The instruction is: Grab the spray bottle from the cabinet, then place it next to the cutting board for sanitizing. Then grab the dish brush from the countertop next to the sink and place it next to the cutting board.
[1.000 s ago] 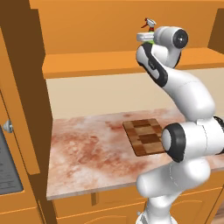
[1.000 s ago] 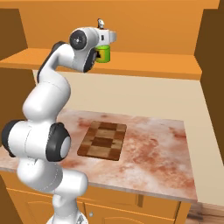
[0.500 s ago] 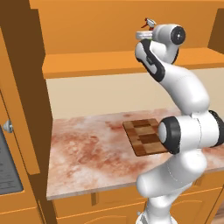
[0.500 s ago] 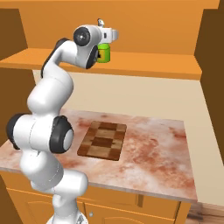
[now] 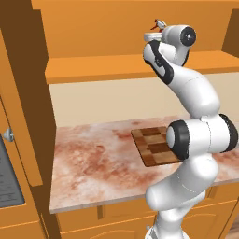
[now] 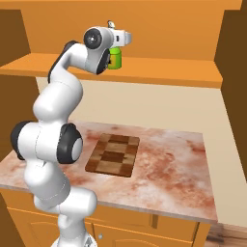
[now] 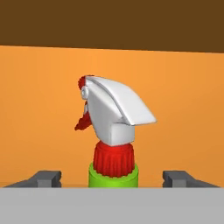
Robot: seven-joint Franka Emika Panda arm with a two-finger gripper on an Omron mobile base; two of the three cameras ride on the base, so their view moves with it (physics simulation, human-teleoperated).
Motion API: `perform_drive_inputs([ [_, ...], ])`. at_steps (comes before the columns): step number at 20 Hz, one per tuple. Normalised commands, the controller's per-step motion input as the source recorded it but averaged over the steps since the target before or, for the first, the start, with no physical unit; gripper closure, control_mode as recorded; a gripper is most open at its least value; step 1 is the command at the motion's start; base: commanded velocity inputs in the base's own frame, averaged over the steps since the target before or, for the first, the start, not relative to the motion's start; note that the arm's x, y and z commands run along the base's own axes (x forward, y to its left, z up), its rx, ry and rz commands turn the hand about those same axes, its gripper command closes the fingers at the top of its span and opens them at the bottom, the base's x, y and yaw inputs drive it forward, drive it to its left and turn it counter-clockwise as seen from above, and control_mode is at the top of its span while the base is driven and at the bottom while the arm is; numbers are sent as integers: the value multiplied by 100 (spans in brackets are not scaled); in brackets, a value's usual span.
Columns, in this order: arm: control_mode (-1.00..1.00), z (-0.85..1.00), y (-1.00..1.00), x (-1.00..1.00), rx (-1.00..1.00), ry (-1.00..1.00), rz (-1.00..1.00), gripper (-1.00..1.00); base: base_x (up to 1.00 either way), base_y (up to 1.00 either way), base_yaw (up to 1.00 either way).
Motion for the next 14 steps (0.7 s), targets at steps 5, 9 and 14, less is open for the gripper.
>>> perform_drive_inputs([
  [5,-100,-5,0,4,0,3,0,100,0,0,0],
  [9,-100,0,0,2,0,1,0,100,0,0,0],
  [14,-100,1,-6,-9,1,1,0,100,0,0,0],
])
